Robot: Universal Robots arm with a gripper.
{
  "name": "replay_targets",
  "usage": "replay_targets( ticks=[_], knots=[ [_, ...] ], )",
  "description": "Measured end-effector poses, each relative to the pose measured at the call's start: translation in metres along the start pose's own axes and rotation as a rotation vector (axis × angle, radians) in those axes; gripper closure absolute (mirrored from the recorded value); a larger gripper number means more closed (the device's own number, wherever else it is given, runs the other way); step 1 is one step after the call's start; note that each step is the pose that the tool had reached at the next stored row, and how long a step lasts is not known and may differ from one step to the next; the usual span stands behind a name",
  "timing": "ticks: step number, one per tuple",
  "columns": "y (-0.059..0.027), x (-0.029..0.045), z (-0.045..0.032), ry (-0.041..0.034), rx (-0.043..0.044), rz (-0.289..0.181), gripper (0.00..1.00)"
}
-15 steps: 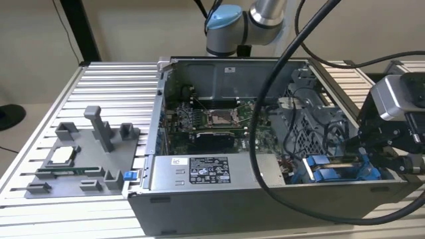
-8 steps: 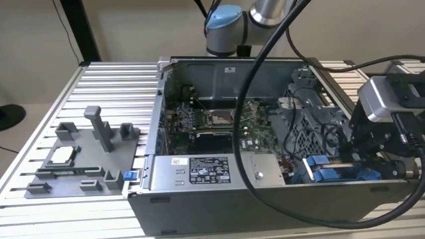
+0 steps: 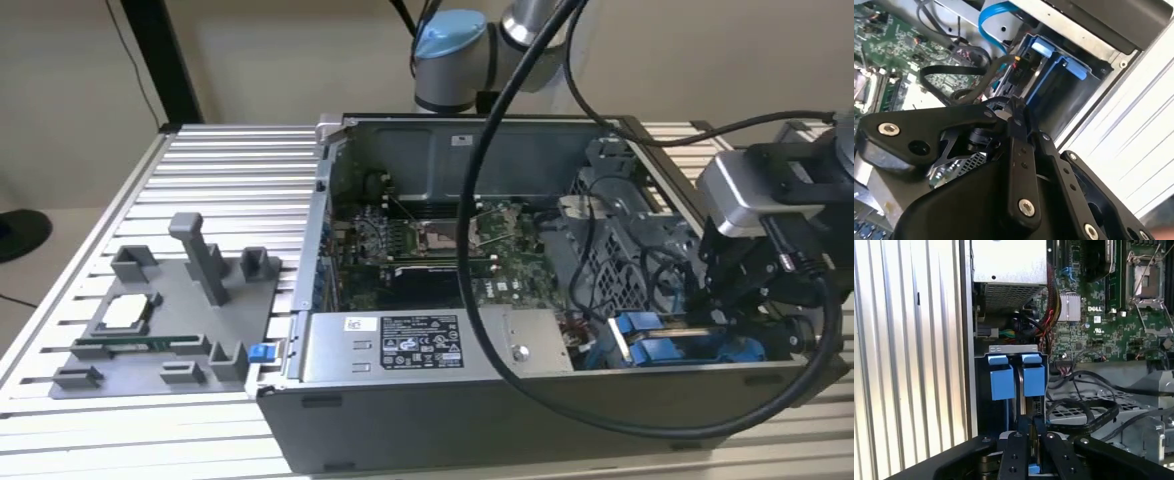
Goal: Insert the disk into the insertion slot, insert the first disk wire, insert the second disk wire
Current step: 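Insert the second disk wire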
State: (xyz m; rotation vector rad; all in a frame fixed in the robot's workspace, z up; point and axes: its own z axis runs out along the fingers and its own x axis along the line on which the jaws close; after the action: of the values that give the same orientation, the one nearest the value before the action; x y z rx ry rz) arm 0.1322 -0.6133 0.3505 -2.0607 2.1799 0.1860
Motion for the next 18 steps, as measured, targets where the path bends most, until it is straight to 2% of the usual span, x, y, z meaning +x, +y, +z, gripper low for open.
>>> replay_targets(
  ticks=[2, 3, 4, 9, 12, 16, 17, 18],
  knots=[
    [0.0023, -0.0037, 0.0009, 0.0234, 0.0149, -0.003, 1.0],
    [0.0038, -0.0062, 0.0013, 0.03, 0.0214, -0.004, 1.0],
    [0.0054, -0.0087, 0.0018, 0.0327, 0.0261, -0.005, 1.0],
    [0.0135, -0.0217, 0.0042, 0.0325, 0.0461, -0.008, 1.0],
    [0.0213, -0.0253, 0.0045, 0.0322, 0.052, -0.009, 1.0],
    [0.0222, -0.0272, 0.005, 0.0307, 0.0798, -0.014, 1.0],
    [0.0222, -0.0274, 0.0051, 0.0325, 0.0918, -0.016, 1.0],
    [0.0222, -0.0275, 0.0052, 0.039, 0.1034, -0.018, 1.0]
  ],
)
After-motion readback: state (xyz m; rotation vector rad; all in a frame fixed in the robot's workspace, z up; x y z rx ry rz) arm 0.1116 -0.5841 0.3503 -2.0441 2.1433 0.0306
